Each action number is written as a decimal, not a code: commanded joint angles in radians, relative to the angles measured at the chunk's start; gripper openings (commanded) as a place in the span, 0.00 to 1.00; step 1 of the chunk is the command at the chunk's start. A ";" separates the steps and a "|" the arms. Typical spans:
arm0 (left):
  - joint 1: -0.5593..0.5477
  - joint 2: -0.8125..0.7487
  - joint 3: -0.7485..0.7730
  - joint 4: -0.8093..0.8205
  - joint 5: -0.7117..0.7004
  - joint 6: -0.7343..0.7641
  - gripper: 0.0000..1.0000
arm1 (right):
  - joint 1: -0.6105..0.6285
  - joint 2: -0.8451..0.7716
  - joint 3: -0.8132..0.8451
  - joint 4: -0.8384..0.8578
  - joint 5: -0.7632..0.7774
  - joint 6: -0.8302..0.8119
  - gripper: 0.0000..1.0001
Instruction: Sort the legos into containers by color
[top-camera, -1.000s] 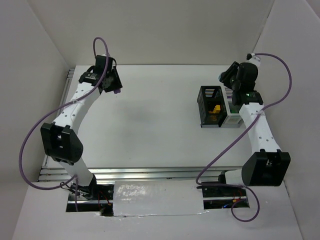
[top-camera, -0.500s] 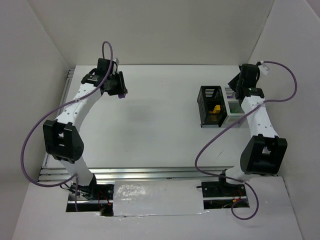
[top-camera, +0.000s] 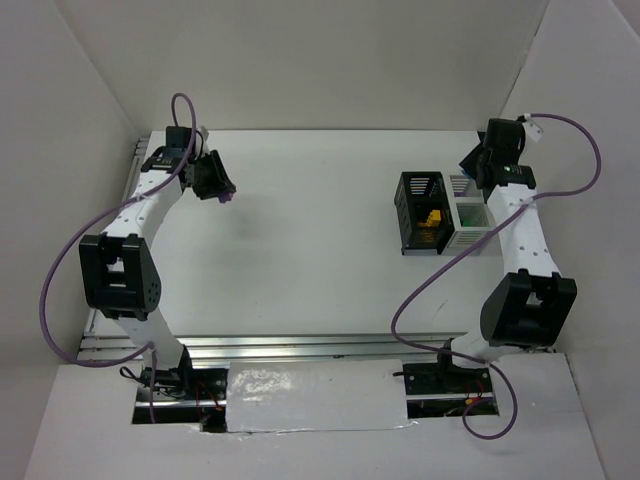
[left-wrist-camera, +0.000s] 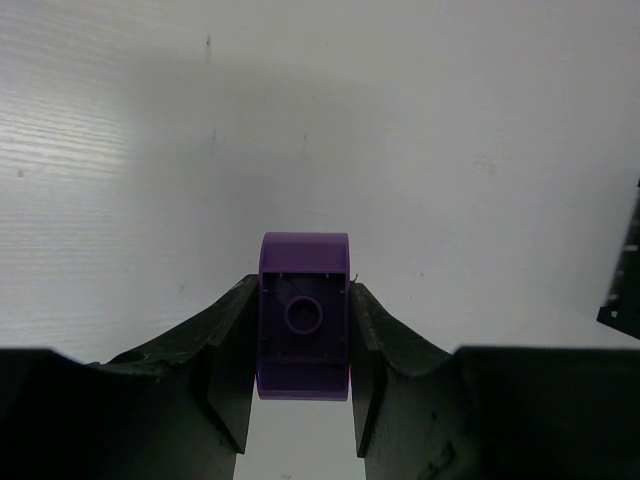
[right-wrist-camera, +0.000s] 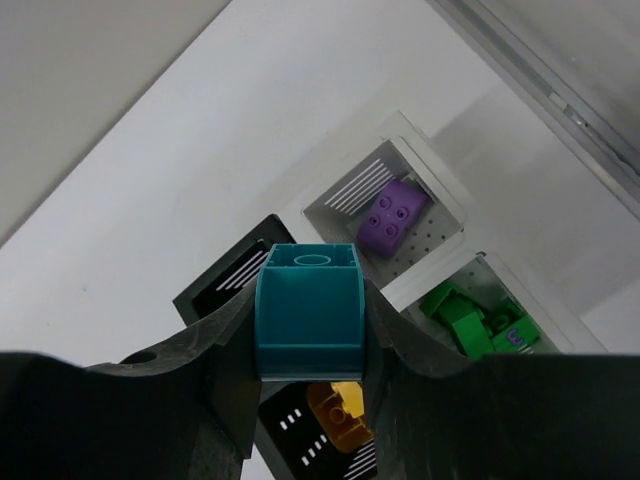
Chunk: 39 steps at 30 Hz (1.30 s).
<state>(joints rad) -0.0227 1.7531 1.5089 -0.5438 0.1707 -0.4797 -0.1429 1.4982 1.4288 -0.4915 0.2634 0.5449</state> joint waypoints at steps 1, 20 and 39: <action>-0.016 -0.004 -0.004 0.050 0.101 -0.031 0.00 | 0.023 0.010 0.061 0.010 -0.049 -0.075 0.00; -0.129 -0.090 -0.001 0.022 0.262 -0.066 0.00 | 0.282 0.293 0.249 -0.131 0.034 -0.111 0.04; -0.158 -0.116 -0.015 0.031 0.296 -0.039 0.00 | 0.273 0.249 0.179 -0.102 0.100 -0.103 0.19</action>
<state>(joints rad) -0.1696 1.6459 1.4643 -0.5301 0.4343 -0.5278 0.1406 1.8084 1.6150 -0.6231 0.3397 0.4442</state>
